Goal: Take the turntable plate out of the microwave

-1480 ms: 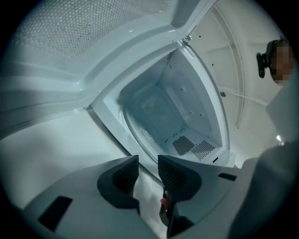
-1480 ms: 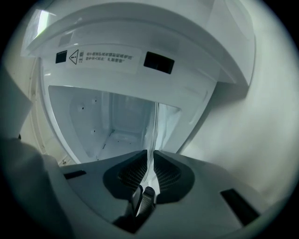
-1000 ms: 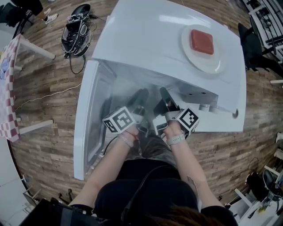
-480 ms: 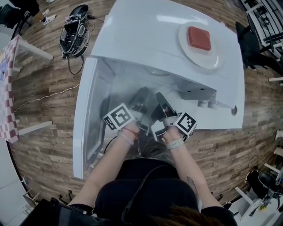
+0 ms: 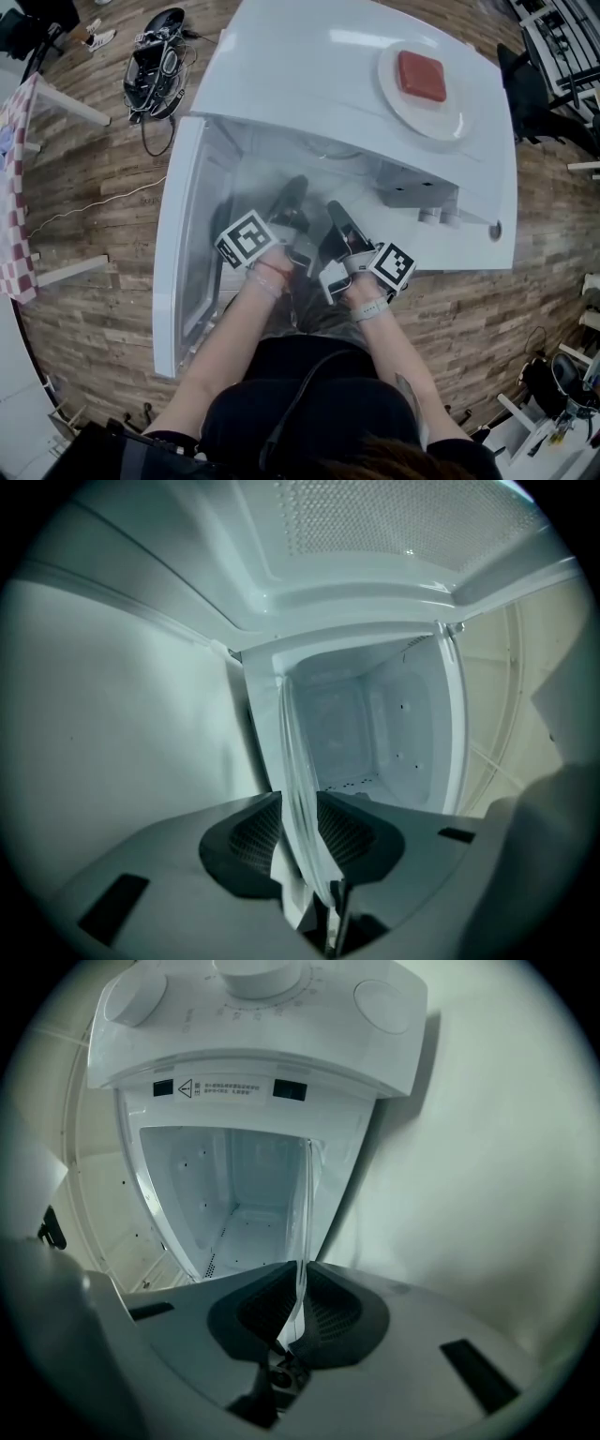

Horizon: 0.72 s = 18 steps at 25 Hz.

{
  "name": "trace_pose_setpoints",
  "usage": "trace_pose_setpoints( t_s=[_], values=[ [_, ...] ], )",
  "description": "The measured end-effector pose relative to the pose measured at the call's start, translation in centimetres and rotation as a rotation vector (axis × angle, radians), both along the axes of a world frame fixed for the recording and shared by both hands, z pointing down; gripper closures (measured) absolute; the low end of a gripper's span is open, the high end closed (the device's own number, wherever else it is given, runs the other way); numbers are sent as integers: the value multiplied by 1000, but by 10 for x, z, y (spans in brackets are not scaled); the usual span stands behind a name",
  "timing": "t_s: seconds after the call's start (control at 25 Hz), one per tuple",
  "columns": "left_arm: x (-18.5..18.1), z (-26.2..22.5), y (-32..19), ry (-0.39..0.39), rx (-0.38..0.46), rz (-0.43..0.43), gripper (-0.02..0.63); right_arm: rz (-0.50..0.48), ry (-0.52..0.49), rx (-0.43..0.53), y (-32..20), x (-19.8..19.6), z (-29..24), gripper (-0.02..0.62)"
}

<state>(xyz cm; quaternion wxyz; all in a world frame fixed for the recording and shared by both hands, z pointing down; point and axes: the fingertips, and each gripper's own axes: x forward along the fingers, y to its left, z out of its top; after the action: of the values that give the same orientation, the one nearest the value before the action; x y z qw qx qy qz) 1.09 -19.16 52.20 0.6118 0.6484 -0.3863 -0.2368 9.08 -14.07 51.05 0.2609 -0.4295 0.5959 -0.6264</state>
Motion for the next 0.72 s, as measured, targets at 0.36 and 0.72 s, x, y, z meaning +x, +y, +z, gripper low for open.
trace_pose_setpoints(
  t_s=[0.36, 0.72],
  values=[
    [5, -3, -10, 67, -6, -21, 486, -16, -7, -13, 7, -3, 1, 545],
    [9, -4, -16, 112, 6, -9, 516, -40, -17, -18, 13, -8, 5, 545]
  ],
)
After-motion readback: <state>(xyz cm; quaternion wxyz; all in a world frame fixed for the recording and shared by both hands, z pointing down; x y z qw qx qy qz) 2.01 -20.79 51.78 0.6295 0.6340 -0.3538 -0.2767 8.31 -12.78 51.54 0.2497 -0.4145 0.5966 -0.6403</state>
